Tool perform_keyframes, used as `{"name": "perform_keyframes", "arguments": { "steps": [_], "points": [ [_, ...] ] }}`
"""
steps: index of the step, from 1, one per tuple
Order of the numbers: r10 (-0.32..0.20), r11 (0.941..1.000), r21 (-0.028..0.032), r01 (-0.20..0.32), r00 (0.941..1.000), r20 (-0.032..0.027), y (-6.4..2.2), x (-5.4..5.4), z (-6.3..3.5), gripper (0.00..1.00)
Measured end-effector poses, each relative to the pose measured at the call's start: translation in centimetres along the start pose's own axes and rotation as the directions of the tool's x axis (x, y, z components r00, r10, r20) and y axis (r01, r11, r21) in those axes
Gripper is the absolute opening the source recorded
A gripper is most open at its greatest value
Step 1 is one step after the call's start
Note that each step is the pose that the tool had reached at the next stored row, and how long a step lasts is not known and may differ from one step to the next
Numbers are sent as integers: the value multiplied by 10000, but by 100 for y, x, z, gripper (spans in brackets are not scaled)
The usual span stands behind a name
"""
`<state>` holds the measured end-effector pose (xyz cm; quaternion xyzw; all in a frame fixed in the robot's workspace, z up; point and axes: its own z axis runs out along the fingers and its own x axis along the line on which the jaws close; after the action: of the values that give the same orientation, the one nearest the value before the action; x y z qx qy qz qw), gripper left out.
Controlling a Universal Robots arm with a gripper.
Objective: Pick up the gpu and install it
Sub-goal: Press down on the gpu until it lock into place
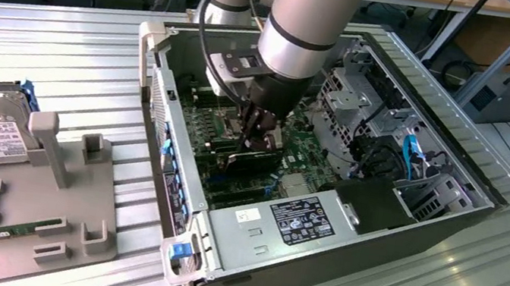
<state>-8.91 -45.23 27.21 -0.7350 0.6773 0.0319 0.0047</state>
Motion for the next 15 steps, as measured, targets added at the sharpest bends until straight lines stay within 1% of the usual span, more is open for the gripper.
{"name": "perform_keyframes", "arguments": {
  "steps": [1, 2, 3, 4, 6, 10, 11, 12, 13, 14, 15],
  "points": [
    [2, 10000, 1, -2, 10000, 1, 0, 0, 1, 11],
    [43, 10000, 5, -43, 10000, 6, -9, 9, -49, 11],
    [366, 9993, 20, -366, 9993, 14, -8, 23, -38, 11],
    [460, 9989, 26, -460, 9989, 21, -2, 24, -13, 11],
    [467, 9989, 25, -467, 9989, 16, 1, 25, 14, 11],
    [467, 9989, 25, -467, 9989, 18, 2, 26, 25, 11],
    [467, 9989, 26, -467, 9989, 19, 2, 25, 25, 11],
    [466, 9989, 33, -467, 9989, 34, 2, 23, 7, 11],
    [467, 9989, 27, -467, 9989, 13, 6, 19, -93, 11],
    [467, 9989, 27, -467, 9989, 11, 11, 12, -222, 11],
    [468, 9989, 26, -468, 9989, 10, 17, 3, -400, 11]
  ]
}}
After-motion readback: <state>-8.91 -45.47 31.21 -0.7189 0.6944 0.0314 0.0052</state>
